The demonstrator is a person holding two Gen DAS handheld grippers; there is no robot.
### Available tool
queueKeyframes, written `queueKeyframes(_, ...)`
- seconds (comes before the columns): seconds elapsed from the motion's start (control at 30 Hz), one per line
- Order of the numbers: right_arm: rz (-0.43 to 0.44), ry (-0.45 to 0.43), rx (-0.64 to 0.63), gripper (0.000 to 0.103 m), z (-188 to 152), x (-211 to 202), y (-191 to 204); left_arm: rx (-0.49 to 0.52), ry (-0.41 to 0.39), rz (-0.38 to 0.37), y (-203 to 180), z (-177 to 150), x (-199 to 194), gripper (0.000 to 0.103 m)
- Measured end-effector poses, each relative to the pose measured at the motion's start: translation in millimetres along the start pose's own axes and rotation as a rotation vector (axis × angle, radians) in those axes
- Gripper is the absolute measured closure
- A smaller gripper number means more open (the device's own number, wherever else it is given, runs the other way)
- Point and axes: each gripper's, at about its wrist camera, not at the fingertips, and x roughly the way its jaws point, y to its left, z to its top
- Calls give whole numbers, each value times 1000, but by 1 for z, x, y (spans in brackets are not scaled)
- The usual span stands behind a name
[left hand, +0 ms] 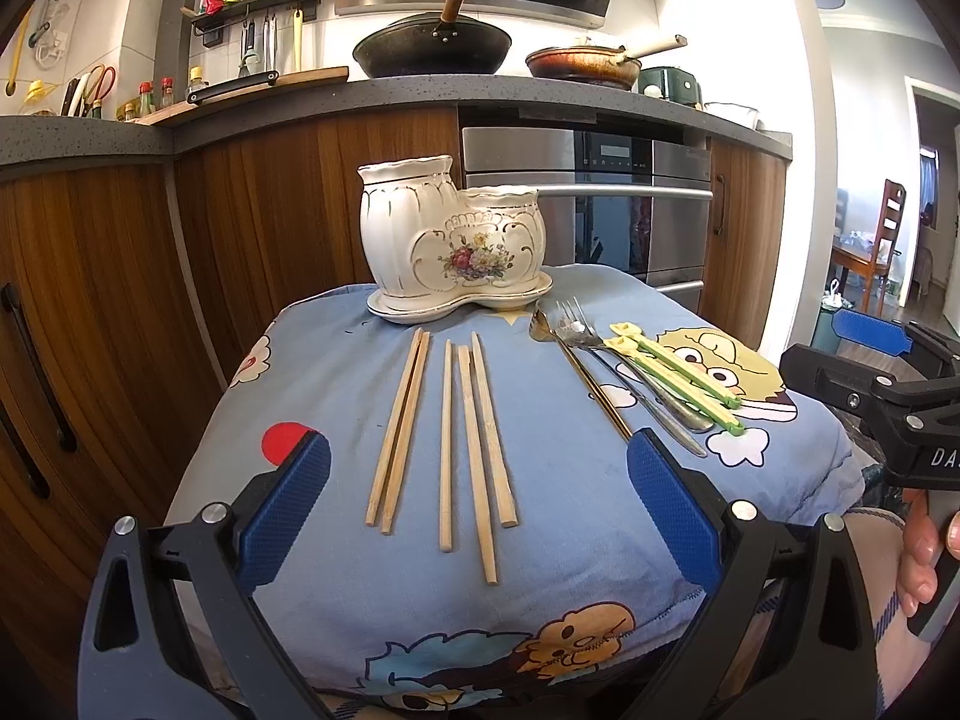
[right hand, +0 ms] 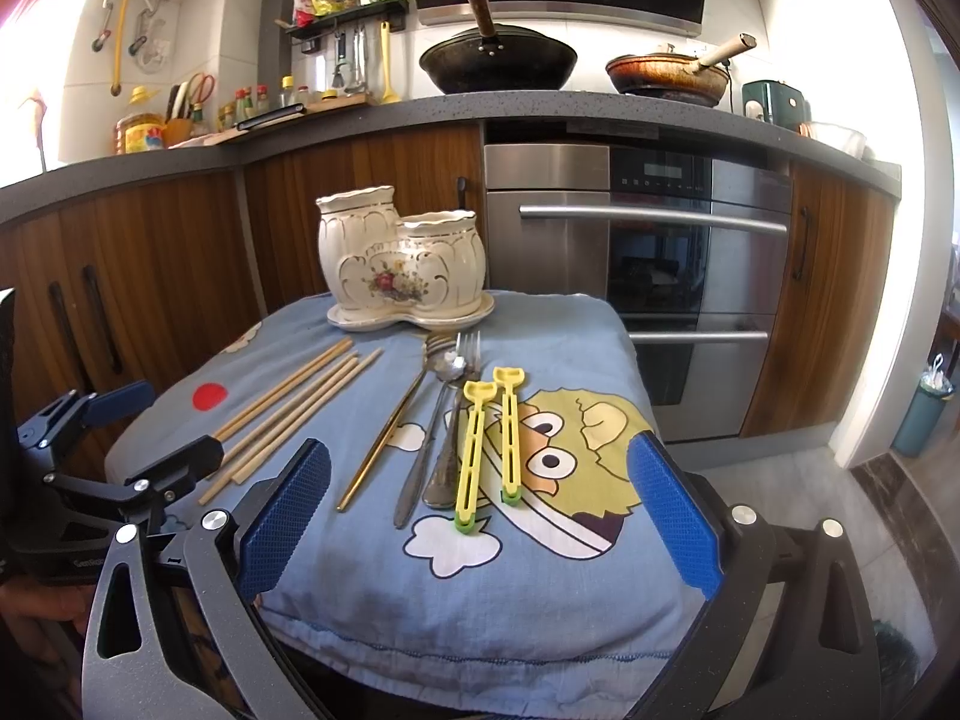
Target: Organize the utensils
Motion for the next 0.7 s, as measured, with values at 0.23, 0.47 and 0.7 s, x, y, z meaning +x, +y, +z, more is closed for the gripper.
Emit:
queueKeyframes(0.23, 0, 0, 1, 5, 0, 0, 0, 0, 1, 1, -1, 0, 1, 5)
queueKeyframes(0.47, 1, -1, 2, 5, 0, 0, -1, 2, 2, 2, -2, 0, 0, 5)
queueKeyframes(0.7, 1, -1, 3, 5, 0, 0, -1, 4, 1, 2, -3, -1, 0, 5)
